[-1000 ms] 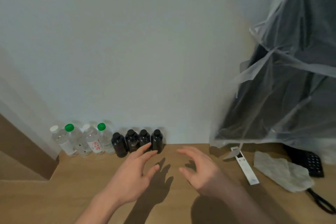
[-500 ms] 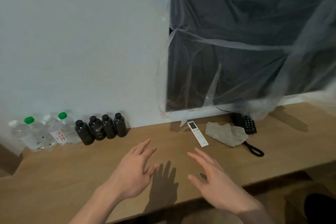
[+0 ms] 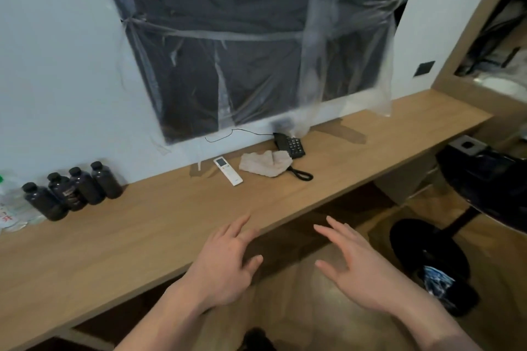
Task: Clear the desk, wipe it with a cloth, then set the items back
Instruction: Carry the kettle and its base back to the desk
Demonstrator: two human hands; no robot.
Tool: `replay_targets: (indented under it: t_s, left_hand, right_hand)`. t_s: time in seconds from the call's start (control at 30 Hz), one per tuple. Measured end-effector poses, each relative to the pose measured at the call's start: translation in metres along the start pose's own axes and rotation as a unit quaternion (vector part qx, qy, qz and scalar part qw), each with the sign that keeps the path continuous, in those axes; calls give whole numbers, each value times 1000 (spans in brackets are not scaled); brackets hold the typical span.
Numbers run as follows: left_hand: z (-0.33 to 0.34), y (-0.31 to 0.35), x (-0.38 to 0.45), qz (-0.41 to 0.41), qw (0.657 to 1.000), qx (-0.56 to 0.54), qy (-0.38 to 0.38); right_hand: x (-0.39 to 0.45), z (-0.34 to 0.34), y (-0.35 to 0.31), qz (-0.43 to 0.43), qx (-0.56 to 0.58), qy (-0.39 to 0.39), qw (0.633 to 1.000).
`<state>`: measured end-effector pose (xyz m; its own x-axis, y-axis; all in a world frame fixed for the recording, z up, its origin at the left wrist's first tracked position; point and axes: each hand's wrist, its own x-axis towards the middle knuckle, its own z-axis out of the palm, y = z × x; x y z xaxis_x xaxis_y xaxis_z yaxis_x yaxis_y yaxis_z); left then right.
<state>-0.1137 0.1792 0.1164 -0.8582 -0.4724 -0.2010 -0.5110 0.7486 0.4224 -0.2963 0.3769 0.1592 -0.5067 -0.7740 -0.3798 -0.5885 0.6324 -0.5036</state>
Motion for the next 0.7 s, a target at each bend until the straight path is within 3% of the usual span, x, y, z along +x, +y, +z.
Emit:
replay_targets:
  t_s: [0.33,0.7]
  left_hand:
    - [23,92,80,43,997,62,-19]
    - [78,208,194,39,998,36,-42]
  right_hand:
    - [-18,-52,105,5,21,55,998]
    - [8,-158,229,36,-30,37,998]
